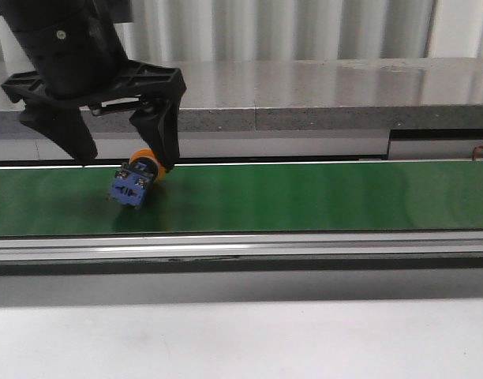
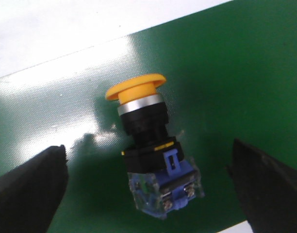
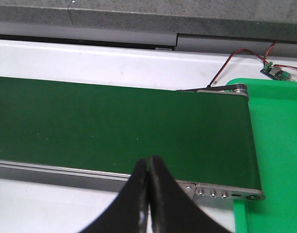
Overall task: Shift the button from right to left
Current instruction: 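Lower the left gripper over the button and close on it, then lift the button off the belt and carry it over the blue tray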
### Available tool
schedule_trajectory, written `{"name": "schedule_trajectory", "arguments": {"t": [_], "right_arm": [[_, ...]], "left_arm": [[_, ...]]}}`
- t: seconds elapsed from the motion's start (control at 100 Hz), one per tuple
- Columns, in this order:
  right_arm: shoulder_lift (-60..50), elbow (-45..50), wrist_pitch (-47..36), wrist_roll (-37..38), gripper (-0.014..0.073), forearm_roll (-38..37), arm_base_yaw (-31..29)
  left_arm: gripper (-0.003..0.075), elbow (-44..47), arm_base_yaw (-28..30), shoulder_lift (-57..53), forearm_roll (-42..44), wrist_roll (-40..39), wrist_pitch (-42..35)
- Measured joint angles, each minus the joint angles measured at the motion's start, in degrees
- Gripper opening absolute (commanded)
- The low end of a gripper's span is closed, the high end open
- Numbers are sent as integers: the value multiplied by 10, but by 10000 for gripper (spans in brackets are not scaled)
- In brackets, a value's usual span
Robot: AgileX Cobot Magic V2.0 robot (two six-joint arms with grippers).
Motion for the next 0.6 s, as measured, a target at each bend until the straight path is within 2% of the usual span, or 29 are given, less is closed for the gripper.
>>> {"name": "schedule_trajectory", "arguments": {"t": [0.13, 0.2, 0.28, 0.32, 0.38, 0.4, 0.43, 0.44, 0.6], "right_arm": [[0, 0, 0, 0, -67, 0, 0], [0, 0, 0, 0, -67, 0, 0], [0, 0, 0, 0, -67, 0, 0], [0, 0, 0, 0, -67, 0, 0], [0, 0, 0, 0, -67, 0, 0], [0, 0, 0, 0, -67, 0, 0], [0, 0, 0, 0, -67, 0, 0], [0, 0, 0, 0, -67, 0, 0], [0, 0, 0, 0, -67, 0, 0]], "left_arm": [[605, 0, 0, 20, 6, 0, -4], [526, 0, 0, 30, 9, -1, -5], [379, 0, 0, 35, 14, -1, -5], [263, 0, 0, 37, 16, -1, -5], [138, 0, 0, 38, 24, -1, -5], [52, 0, 0, 38, 27, -1, -4], [20, 0, 0, 38, 40, -1, 0], [-23, -2, 0, 38, 43, -1, 2], [-20, -3, 0, 31, 90, -1, 19]]}}
